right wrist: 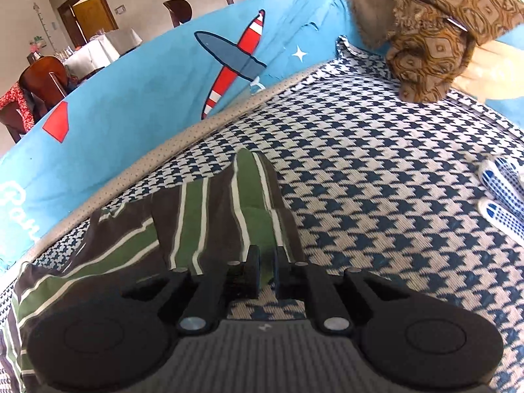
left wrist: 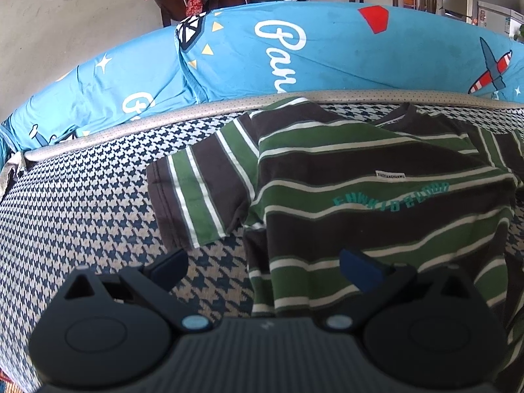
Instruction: Fold clothes
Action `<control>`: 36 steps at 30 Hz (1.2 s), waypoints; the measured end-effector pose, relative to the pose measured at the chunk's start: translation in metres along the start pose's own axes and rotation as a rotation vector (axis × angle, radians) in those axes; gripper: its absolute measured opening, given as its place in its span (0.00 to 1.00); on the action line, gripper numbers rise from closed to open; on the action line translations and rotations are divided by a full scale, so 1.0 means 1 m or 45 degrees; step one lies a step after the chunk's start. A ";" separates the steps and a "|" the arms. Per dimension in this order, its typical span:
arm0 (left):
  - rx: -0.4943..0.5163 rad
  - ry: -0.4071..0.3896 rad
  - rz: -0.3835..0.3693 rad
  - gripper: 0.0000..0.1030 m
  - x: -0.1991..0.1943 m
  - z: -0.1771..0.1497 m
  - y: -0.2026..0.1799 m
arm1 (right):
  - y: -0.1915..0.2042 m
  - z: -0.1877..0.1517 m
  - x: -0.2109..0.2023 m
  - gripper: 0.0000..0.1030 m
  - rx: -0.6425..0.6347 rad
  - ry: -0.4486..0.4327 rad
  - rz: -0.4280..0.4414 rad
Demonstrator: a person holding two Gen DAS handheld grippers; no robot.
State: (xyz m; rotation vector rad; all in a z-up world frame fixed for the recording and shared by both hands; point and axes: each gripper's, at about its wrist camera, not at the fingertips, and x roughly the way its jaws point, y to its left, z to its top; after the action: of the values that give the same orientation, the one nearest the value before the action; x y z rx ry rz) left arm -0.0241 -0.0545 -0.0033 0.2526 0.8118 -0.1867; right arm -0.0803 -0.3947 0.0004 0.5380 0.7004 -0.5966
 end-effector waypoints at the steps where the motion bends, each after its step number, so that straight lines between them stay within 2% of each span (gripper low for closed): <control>1: 0.006 -0.005 0.000 1.00 -0.001 -0.001 0.000 | -0.001 -0.002 -0.004 0.12 -0.004 0.003 0.003; 5: 0.028 -0.021 -0.021 1.00 -0.004 -0.006 0.000 | -0.009 -0.020 -0.020 0.23 -0.037 0.034 0.049; 13: 0.052 -0.025 -0.106 1.00 -0.017 -0.026 0.006 | -0.022 -0.057 -0.049 0.25 -0.078 0.111 0.114; 18: 0.084 -0.030 -0.119 1.00 -0.025 -0.038 0.009 | -0.029 -0.083 -0.067 0.40 -0.126 0.134 0.135; 26: 0.102 -0.043 -0.104 1.00 -0.038 -0.061 0.018 | -0.031 -0.108 -0.075 0.43 -0.156 0.181 0.155; 29: 0.113 -0.050 -0.094 1.00 -0.042 -0.068 0.021 | -0.024 -0.114 -0.077 0.43 -0.213 0.165 0.146; 31: 0.116 -0.056 -0.089 1.00 -0.044 -0.073 0.023 | -0.021 -0.118 -0.078 0.38 -0.244 0.157 0.140; 33: 0.114 -0.055 -0.086 1.00 -0.045 -0.077 0.025 | -0.019 -0.121 -0.079 0.22 -0.261 0.153 0.140; 36: 0.104 -0.046 -0.085 1.00 -0.046 -0.083 0.030 | -0.018 -0.124 -0.081 0.13 -0.270 0.146 0.149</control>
State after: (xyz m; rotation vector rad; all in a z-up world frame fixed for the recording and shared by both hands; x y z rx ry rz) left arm -0.1048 0.0011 -0.0199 0.2982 0.7780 -0.2868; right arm -0.1960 -0.3033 -0.0260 0.4149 0.8240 -0.3787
